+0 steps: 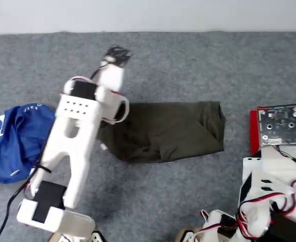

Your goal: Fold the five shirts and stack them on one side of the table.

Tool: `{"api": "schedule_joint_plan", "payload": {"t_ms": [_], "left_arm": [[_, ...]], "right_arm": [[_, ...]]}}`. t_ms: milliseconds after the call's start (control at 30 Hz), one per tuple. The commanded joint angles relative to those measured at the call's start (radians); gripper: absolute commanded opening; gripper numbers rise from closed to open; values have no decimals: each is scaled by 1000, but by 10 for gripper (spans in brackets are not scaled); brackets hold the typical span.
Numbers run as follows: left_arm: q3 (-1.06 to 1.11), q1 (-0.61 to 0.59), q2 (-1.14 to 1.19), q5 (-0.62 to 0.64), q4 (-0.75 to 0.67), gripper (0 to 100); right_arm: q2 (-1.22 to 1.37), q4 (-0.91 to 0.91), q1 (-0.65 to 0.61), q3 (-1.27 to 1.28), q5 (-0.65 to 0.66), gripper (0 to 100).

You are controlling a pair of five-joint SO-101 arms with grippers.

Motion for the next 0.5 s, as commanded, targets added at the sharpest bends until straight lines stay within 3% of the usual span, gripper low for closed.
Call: {"api": "schedule_joint_plan", "payload": {"t_ms": [0, 467], "left_arm": [[-124, 89, 31, 8, 9, 17], [-530, 318, 385, 40, 26, 17]], "right_arm": [[-5, 25, 10, -8, 11, 12], [-5, 25, 10, -6, 11, 11]]}}
